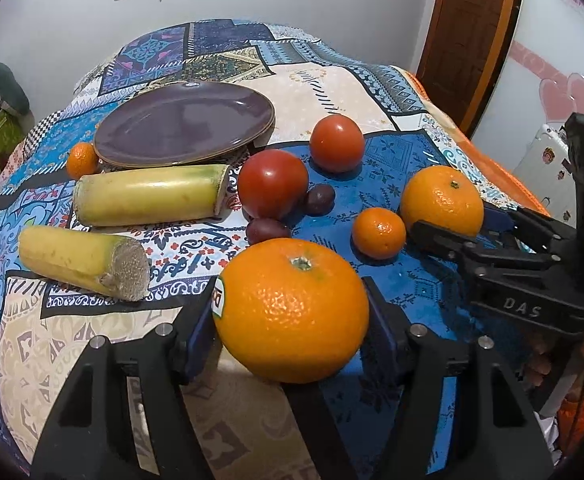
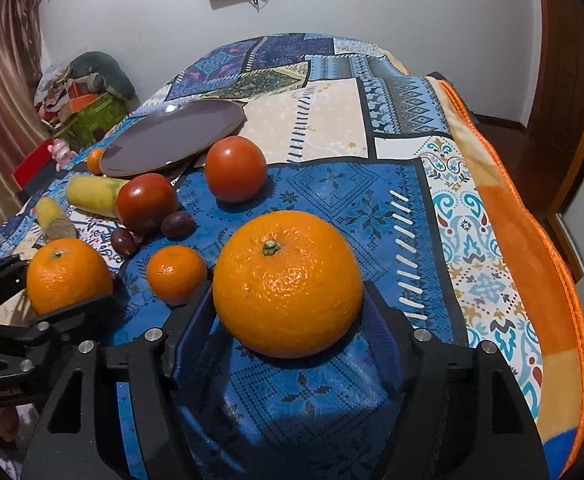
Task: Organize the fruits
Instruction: 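Grasp a large orange with the right gripper while the left gripper grasps another large orange, then lift the oranges and carry them over the purple plate with both grippers, then lower both oranges onto the purple plate and open both grippers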
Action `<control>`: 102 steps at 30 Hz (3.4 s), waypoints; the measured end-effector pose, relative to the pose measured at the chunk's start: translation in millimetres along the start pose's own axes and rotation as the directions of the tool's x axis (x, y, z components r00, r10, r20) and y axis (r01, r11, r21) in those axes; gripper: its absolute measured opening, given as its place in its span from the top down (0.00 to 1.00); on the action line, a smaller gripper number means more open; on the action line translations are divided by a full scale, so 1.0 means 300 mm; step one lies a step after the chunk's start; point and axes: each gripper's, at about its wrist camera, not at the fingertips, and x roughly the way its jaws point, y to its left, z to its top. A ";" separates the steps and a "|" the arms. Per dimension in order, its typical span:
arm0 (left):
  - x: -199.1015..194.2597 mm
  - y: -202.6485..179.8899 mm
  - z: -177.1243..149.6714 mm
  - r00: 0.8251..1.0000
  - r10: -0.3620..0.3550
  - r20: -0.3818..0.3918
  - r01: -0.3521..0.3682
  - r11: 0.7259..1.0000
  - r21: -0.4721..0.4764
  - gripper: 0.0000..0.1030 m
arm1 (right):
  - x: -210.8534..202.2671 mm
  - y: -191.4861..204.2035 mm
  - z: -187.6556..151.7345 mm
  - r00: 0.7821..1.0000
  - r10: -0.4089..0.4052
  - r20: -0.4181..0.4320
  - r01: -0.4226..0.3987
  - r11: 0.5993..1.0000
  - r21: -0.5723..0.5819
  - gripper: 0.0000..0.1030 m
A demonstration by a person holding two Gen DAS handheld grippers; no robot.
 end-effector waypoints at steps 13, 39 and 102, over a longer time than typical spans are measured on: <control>-0.078 0.020 0.018 0.999 0.011 0.048 -0.010 1.000 -0.010 0.36 | -0.061 -0.009 0.017 0.999 0.019 0.035 -0.020 0.999 0.046 0.36; -0.264 0.259 0.310 0.969 0.111 0.219 -0.098 0.993 -0.070 0.36 | -0.067 0.211 0.293 0.980 0.080 0.180 -0.061 0.992 -0.110 0.36; 0.246 0.532 0.548 0.994 0.101 -0.041 -0.105 0.987 -0.119 0.36 | 0.447 0.374 0.495 0.977 0.139 -0.160 -0.182 0.937 -0.297 0.36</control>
